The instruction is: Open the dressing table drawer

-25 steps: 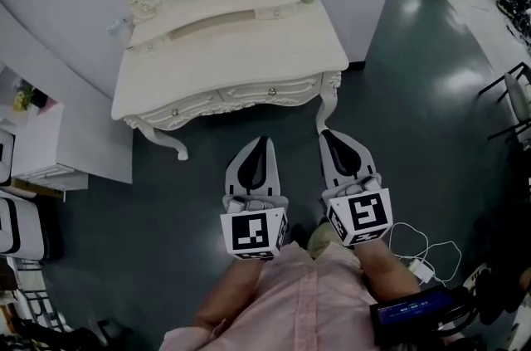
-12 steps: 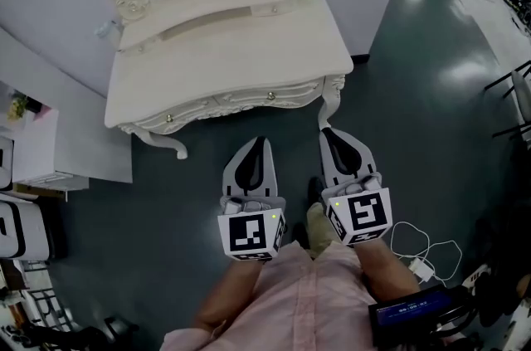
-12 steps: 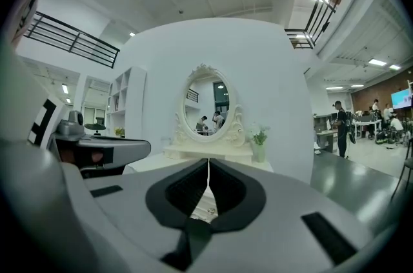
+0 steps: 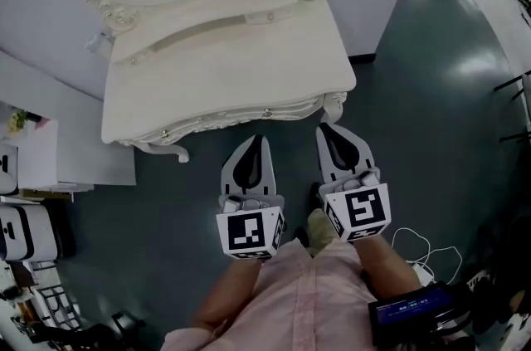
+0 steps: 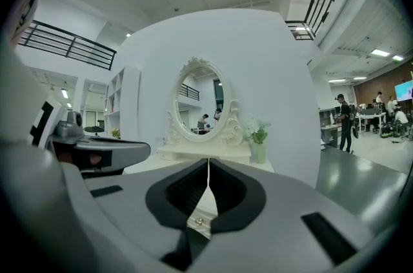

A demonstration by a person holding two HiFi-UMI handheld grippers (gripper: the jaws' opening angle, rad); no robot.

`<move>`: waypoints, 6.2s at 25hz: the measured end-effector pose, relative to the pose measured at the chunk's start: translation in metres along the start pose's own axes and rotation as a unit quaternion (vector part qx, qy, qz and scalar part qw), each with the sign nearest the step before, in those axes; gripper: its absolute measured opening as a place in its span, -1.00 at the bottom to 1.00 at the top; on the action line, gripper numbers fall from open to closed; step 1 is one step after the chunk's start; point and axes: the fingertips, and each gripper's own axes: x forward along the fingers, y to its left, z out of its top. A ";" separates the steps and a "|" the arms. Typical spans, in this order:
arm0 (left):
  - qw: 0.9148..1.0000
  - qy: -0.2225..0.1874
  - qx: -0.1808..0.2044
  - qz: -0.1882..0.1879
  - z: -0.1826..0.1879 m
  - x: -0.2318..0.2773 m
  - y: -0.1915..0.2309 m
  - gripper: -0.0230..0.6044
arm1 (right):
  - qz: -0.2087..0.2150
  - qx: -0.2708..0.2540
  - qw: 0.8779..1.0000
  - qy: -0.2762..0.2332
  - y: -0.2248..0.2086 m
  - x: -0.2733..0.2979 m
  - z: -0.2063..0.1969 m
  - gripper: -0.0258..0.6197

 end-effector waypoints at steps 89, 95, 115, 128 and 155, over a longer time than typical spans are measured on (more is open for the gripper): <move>0.996 0.076 -0.048 0.005 -0.061 0.368 0.202 -0.86 | 0.019 0.021 0.988 0.152 -0.116 0.417 -0.094 -0.67; 0.995 0.091 -0.052 0.001 -0.078 0.370 0.205 -0.86 | 0.009 0.024 0.986 0.164 -0.119 0.421 -0.110 -0.57; 0.991 0.116 -0.068 0.008 -0.102 0.377 0.226 -0.86 | -0.025 0.012 0.983 0.183 -0.127 0.445 -0.121 -0.55; 0.991 0.115 -0.073 0.004 -0.098 0.372 0.223 -0.86 | -0.037 0.008 0.981 0.191 -0.127 0.454 -0.122 -0.55; 0.992 0.110 -0.068 0.003 -0.093 0.365 0.216 -0.86 | -0.042 0.010 0.979 0.197 -0.121 0.437 -0.126 -0.59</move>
